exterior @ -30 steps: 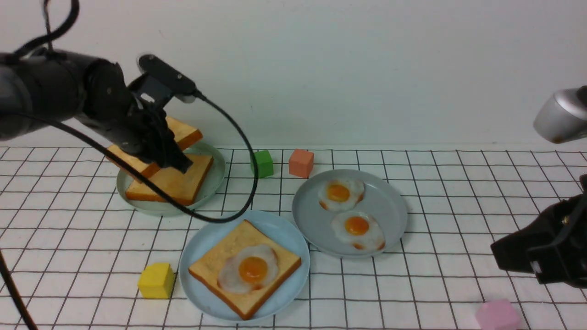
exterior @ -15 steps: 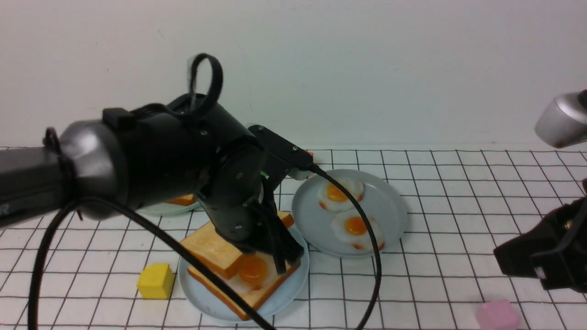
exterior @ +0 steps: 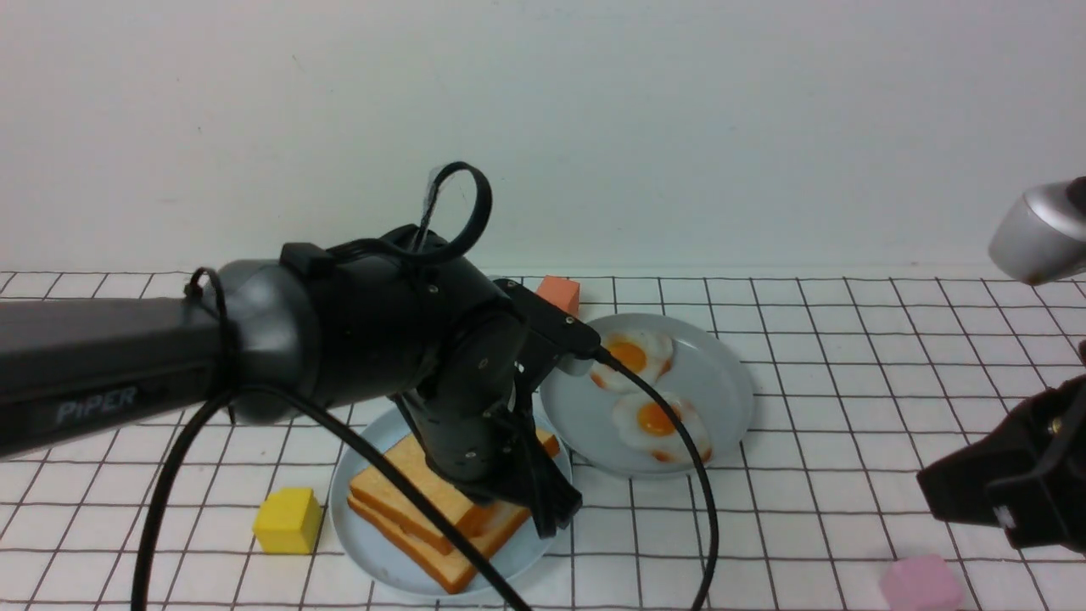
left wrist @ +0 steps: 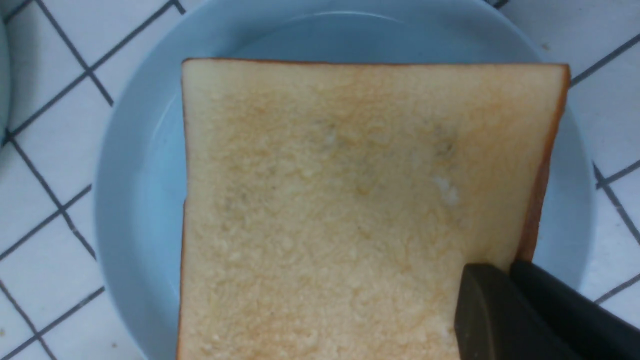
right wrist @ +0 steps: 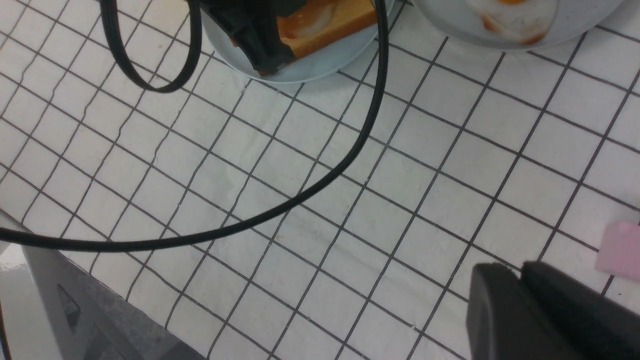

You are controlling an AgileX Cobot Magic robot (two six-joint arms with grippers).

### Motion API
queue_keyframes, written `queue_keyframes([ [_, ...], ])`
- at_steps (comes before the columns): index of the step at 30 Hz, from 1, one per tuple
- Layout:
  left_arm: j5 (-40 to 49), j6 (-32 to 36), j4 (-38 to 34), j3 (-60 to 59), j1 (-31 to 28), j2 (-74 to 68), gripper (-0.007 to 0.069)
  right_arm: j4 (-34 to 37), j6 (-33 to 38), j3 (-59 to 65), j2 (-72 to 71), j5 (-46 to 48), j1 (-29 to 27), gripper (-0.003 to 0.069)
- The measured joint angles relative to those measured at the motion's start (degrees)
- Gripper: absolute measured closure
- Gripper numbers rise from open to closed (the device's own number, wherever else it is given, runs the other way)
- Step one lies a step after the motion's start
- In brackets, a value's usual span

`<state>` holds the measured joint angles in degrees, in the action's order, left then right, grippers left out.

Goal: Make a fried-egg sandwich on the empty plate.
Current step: Use the left arm to place a slice of bread on the fried egg in the middle

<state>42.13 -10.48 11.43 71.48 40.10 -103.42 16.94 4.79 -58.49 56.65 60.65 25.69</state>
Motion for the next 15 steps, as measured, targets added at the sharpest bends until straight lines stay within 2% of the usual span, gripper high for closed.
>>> queue_keyframes([
  [3,0.07,-0.07,-0.17,0.0,0.0,-0.28,0.061,0.0,0.0,0.0,0.0,-0.33,0.0,0.0568],
  [9,0.11,-0.18,-0.4,0.0,0.0,-1.53,0.0515,0.0,0.0,0.0,0.0,-0.9,0.0,0.0563],
  [15,0.54,-0.24,-0.71,0.0,0.0,-1.3,0.036,0.0,0.0,0.0,0.0,-0.9,0.0,0.0557],
])
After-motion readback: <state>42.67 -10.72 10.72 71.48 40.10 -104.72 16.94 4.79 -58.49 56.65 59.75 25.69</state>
